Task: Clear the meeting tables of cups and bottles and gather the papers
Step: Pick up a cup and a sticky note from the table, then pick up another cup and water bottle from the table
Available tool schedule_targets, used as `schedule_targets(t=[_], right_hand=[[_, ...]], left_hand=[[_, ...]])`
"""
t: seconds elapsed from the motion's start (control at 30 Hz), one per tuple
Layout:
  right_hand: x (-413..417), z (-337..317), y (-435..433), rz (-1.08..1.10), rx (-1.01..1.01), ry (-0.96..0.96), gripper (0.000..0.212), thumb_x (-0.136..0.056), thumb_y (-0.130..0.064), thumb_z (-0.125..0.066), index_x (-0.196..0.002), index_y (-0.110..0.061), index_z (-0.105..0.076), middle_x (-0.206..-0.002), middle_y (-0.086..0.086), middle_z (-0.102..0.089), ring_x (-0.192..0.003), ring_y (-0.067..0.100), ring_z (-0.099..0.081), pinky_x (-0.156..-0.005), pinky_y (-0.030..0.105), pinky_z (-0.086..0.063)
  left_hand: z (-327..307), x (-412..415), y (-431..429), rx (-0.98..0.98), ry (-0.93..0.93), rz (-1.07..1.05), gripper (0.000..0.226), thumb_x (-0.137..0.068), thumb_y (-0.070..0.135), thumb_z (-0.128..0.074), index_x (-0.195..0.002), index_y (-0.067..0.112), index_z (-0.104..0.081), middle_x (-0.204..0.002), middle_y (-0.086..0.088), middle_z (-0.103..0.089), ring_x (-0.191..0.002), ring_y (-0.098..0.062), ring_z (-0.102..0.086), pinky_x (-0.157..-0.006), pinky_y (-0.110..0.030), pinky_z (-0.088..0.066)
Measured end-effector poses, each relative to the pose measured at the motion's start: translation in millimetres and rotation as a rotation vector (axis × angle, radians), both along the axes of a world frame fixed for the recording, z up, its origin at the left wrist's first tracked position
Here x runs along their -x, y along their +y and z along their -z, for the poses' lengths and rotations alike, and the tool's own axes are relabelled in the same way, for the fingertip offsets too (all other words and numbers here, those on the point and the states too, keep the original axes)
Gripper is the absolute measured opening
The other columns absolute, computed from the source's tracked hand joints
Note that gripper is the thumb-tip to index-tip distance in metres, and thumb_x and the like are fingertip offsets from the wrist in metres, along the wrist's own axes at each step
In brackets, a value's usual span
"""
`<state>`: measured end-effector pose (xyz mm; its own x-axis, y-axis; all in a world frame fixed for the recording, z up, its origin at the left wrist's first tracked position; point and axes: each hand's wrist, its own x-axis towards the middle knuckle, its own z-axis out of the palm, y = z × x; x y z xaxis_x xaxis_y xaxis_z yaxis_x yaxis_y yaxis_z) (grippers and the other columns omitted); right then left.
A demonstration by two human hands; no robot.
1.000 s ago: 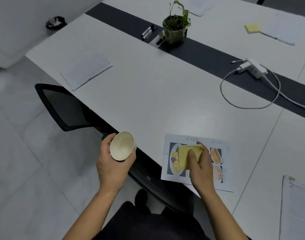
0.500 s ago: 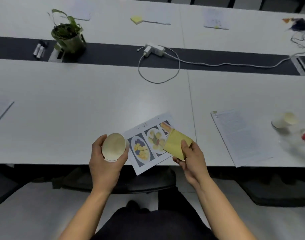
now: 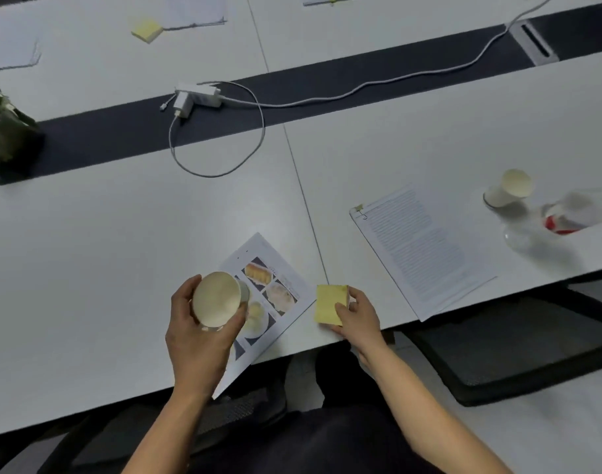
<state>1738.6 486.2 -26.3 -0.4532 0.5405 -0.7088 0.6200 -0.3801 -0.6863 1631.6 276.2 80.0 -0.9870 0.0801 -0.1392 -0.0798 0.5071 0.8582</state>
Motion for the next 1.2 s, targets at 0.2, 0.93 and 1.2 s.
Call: schedule_targets(t=[0.2,0.93,1.2], right_hand=[[-3,31,40,-0.183,-0.021,-0.139,0.048,-0.101,-0.01,-0.047,-0.148,-0.022,-0.043,-0.136,0.008,-0.059,-0.118,0.02,-0.058,-0.103,0.041,-0.051],[-152,-77,166,0.409,-0.59,-0.004,0.093,-0.087,-0.032,-0.076,-0.158,-0.024,-0.016,-0.159,-0.001,-0.028,-0.134,0.012,-0.043,-0.111,0.042,-0.044],[-124,-52,286,0.414,-0.635,0.015,0.111,-0.079,-0.035,-0.083,-0.158,-0.018,-0.007,-0.159,0.012,-0.02,-0.144,0.026,-0.034,-0.113,0.036,-0.035]], left_hand=[[-4,1,58,-0.002,-0.017,-0.022,0.077,-0.06,0.035,-0.081,-0.13,0.035,-0.048,-0.116,0.031,-0.055,-0.107,0.001,-0.058,-0.088,-0.021,-0.047],[-20,-36,225,-0.169,0.027,0.595,0.078,-0.073,0.03,-0.086,-0.138,0.028,-0.044,-0.133,0.015,-0.051,-0.119,-0.008,-0.051,-0.101,-0.031,-0.047],[-9,-41,307,-0.118,0.081,0.589,0.081,-0.068,0.046,-0.081,-0.138,0.032,-0.042,-0.135,0.017,-0.047,-0.122,-0.014,-0.052,-0.097,-0.037,-0.052]])
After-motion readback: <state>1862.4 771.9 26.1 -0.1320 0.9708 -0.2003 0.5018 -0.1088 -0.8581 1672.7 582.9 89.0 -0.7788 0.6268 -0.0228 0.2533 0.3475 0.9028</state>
